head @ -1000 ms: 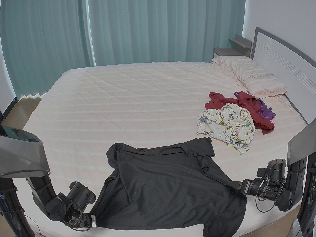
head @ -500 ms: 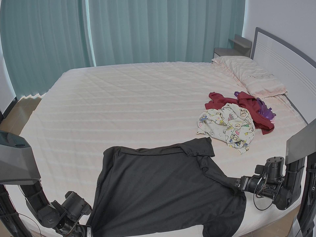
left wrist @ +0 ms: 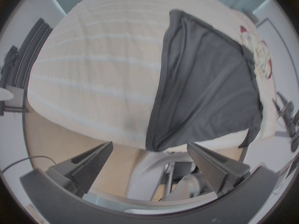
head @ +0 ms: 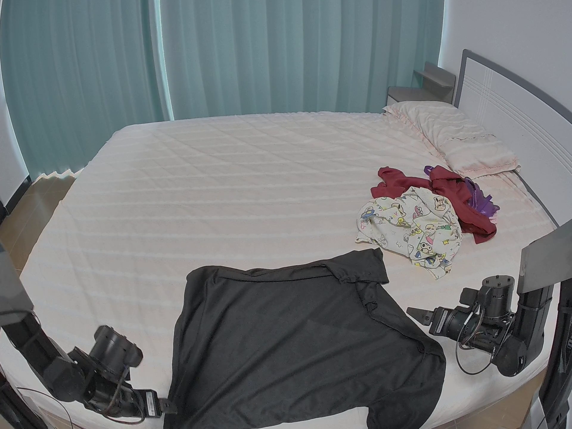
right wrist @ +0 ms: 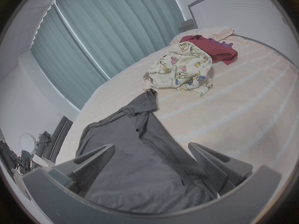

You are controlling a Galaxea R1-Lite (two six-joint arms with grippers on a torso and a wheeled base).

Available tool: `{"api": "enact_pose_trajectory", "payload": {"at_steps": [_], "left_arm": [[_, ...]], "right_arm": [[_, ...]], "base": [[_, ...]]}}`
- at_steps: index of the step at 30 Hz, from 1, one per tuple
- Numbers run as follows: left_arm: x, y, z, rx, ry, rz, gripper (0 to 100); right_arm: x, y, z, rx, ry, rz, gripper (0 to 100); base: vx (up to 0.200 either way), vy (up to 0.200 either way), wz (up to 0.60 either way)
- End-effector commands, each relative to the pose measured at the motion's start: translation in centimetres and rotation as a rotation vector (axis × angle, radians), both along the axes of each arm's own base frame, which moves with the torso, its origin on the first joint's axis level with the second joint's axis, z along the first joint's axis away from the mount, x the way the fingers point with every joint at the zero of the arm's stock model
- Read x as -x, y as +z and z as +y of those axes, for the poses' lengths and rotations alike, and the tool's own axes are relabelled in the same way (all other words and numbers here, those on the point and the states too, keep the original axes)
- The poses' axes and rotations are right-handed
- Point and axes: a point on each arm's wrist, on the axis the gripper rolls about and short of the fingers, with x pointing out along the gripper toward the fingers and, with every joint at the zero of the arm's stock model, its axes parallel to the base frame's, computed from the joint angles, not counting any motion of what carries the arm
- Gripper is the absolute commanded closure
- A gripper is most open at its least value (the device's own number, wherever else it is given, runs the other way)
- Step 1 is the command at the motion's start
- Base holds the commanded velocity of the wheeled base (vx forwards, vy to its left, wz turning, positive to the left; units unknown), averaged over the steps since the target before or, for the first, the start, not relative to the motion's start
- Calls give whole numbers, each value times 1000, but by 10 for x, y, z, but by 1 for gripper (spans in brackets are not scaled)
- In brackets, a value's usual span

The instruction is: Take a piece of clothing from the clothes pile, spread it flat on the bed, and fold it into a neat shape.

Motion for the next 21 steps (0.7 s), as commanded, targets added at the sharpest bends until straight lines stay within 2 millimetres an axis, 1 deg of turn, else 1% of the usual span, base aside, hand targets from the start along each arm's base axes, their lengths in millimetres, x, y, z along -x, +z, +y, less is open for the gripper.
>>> {"api": "enact_pose_trajectory", "payload": {"at_steps": [1,2,5,7,8,9,10,11,12,14,16,18,19,21], "left_arm": [[-30,50,16,126,111,-252,0],[-41,61,17,166,122,-279,0],[-55,76,19,242,118,-328,0],[-60,79,18,272,105,-339,0],[-64,82,16,302,93,-350,0],[-68,84,15,314,89,-357,0],[-71,84,15,317,91,-353,0],[-71,84,15,317,91,-353,0],[-76,77,13,328,109,-321,0],[-81,72,12,351,138,-306,0],[-89,68,11,399,187,-304,0],[-97,65,10,431,230,-312,0],[-98,64,10,437,240,-310,0],[-107,58,7,460,278,-305,0]], "right_arm": [[-15,17,16,-41,23,-105,0],[-27,21,19,-48,8,-135,0],[-43,28,24,-78,-13,-131,0],[-50,31,28,-102,-19,-111,0],[-60,36,35,-133,-28,-100,0],[-68,39,38,-146,-44,-94,0],[-75,40,40,-154,-65,-85,0],[-75,40,40,-154,-65,-85,0],[-91,41,46,-165,-108,-55,0],[-107,37,53,-189,-143,-16,0],[-125,37,58,-232,-184,8,0],[-139,38,62,-269,-212,42,0],[-141,39,63,-276,-216,49,0],[-156,38,70,-315,-247,96,0]], "base": [[0,0,0],[0,0,0],[0,0,0],[0,0,0],[0,0,0],[0,0,0],[0,0,0],[0,0,0],[0,0,0],[0,0,0],[0,0,0],[0,0,0],[0,0,0],[0,0,0]]}}
